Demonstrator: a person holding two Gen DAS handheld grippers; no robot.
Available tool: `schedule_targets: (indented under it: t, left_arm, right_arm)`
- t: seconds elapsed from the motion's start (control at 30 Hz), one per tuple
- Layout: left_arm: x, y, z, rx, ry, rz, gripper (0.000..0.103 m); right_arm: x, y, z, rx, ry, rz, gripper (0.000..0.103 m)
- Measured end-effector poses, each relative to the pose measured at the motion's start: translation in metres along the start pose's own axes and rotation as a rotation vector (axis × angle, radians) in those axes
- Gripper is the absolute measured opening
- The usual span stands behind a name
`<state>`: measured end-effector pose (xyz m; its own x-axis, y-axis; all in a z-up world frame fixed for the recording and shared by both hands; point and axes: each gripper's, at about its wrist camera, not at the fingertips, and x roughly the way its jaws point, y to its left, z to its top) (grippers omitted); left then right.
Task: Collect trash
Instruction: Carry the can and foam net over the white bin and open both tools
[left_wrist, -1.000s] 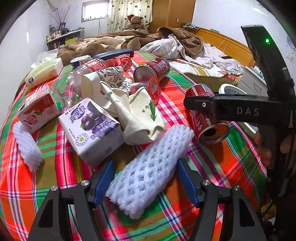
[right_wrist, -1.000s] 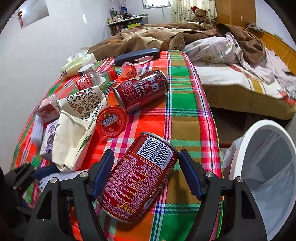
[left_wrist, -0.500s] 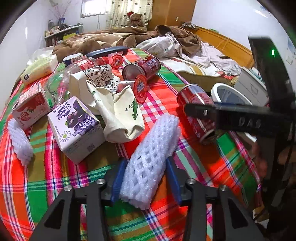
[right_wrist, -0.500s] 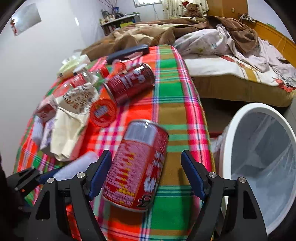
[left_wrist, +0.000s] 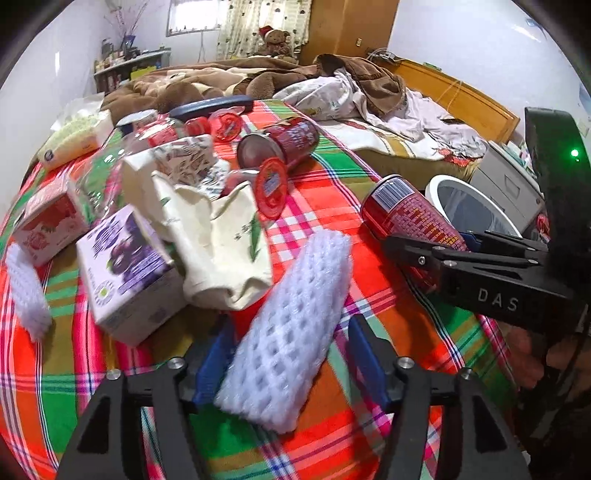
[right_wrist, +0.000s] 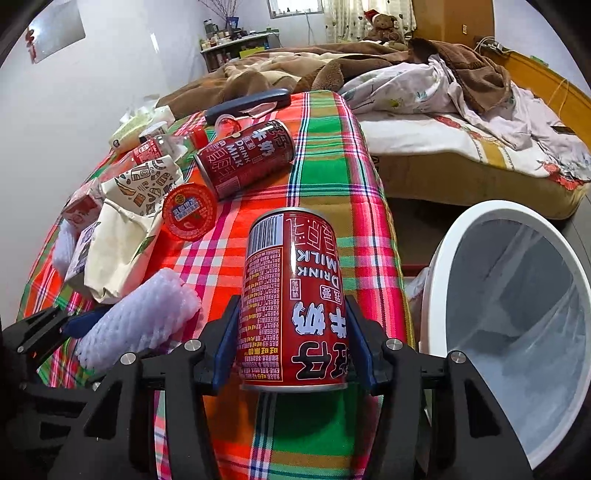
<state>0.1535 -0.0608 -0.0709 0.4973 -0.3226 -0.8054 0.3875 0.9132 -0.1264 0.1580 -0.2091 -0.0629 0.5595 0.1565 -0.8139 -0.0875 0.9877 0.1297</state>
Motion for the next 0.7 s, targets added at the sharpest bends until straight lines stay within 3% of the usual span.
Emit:
schedule_targets:
  t: [0.07,0.1,0.13,0.33,0.7]
  left_arm:
    - [0.002,-0.003,0.001,0.005,-0.002,-0.006,0.063]
    - [0.003,-0.004,0.003,0.003,0.000,0.003,0.059]
    - [0.003,-0.005,0.004,0.001,0.000,0.009,0.047]
    - [-0.001,-0.006,0.004,-0.024,-0.001,0.009,0.033]
    - [-0.028,-0.030,0.010,-0.048,-0.078,-0.019,0.031]
  right_arm:
    - [-0.001,0.000,0.000,-0.005,-0.001,-0.005,0.054]
    - [-0.001,-0.001,-0.001,-0.002,-0.003,-0.004,0.054]
    - [-0.001,-0.002,-0.002,0.001,-0.005,-0.002,0.054]
    - [-0.006,-0.008,-0.005,0.020,-0.026,0.004,0.054]
    - [-0.042,-0.034,-0.012,0.085,-0.123,0.006,0.054]
